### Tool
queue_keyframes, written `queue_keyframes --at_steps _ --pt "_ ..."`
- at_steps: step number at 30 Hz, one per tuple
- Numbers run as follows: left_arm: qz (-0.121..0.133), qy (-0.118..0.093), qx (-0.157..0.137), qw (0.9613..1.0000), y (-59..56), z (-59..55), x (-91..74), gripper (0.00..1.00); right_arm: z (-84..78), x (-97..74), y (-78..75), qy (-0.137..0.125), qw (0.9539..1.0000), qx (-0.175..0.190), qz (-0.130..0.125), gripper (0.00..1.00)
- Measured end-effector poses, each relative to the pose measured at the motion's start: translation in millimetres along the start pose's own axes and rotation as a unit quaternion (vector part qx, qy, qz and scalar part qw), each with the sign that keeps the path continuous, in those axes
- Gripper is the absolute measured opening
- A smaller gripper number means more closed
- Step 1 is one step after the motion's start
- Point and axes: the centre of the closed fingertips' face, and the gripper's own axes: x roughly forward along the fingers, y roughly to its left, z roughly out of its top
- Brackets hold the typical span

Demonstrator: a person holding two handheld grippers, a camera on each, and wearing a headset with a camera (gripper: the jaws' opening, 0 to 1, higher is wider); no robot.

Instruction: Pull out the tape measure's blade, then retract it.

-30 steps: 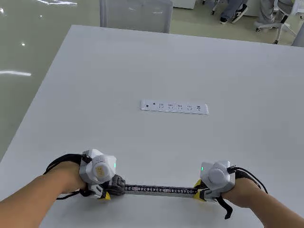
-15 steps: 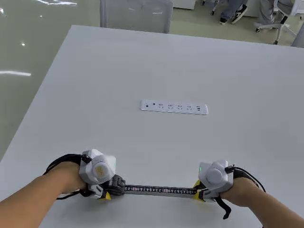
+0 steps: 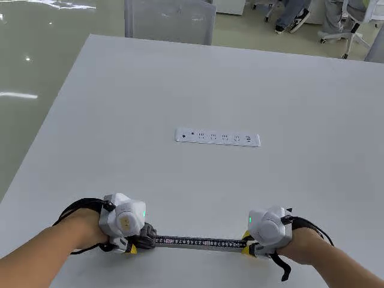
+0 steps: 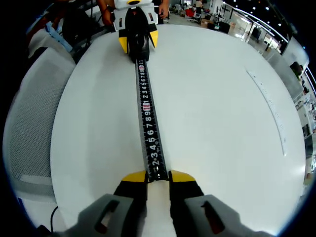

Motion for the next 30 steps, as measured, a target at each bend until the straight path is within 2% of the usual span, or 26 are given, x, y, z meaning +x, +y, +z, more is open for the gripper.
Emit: queue_keyframes --at_steps 5,6,8,13,17,18,19,20,21,23,25,28,30 --pt "0.016 0.006 -0.009 0.9998 4.4 -7.1 -7.3 0.42 -0.5 -2.1 4.0 0.004 0.9998 -0.018 -0.005 0.21" --pt "0.029 0.003 -0.021 0.9994 7.8 -8.5 -11.2 0.44 -1.3 -2.5 4.9 0.003 0.9999 -0.015 -0.004 0.23" --pt "0.04 -0.002 -0.042 0.9983 10.4 -13.1 -13.8 0.54 -2.1 -4.4 5.8 -0.001 1.0 -0.006 -0.005 0.24" --pt "0.043 -0.006 -0.045 0.998 10.2 -14.5 -16.2 0.64 -2.3 -6.2 5.1 -0.002 1.0 -0.002 -0.009 0.3" --pt "0.053 -0.011 -0.062 0.9966 8.9 -20.1 -21.5 0.78 -3.4 -10.7 5.1 -0.009 0.9997 0.013 -0.018 0.29" --pt "0.042 -0.026 -0.154 0.9868 -0.3 -23.6 -27.7 0.79 -9.0 -18.7 5.4 -0.01 0.9992 0.021 -0.031 0.31" --pt "0.065 -0.038 -0.186 0.9797 4.5 -27.8 -36.2 0.79 -13.8 -23.4 4.1 -0.024 0.9977 0.046 -0.045 0.32" --pt "0.076 -0.061 -0.219 0.971 4.6 -28.6 -42.3 0.8 -15.3 -30.6 9.1 -0.039 0.9955 0.073 -0.047 0.34" --pt "0.076 -0.076 -0.24 0.9648 3.0 -28.8 -44.9 0.83 -17.7 -33.2 14.9 -0.045 0.9931 0.1 -0.04 0.37" --pt "0.081 -0.093 -0.255 0.959 0.6 -30.3 -49.2 0.88 -25.1 -37.1 15.0 -0.047 0.9925 0.101 -0.052 0.42" --pt "0.087 -0.097 -0.255 0.9582 -2.8 -33.9 -52.1 0.9 -28.1 -40.9 18.4 -0.054 0.9909 0.11 -0.057 0.46" --pt "0.099 -0.119 -0.254 0.9549 -10.4 -33.9 -54.8 0.97 -31.3 -47.7 20.0 -0.073 0.9861 0.13 -0.073 0.53" --pt "0.104 -0.125 -0.274 0.9479 -16.6 -36.6 -55.6 1.0 -29.8 -54.3 21.6 -0.096 0.9793 0.156 -0.086 0.6"
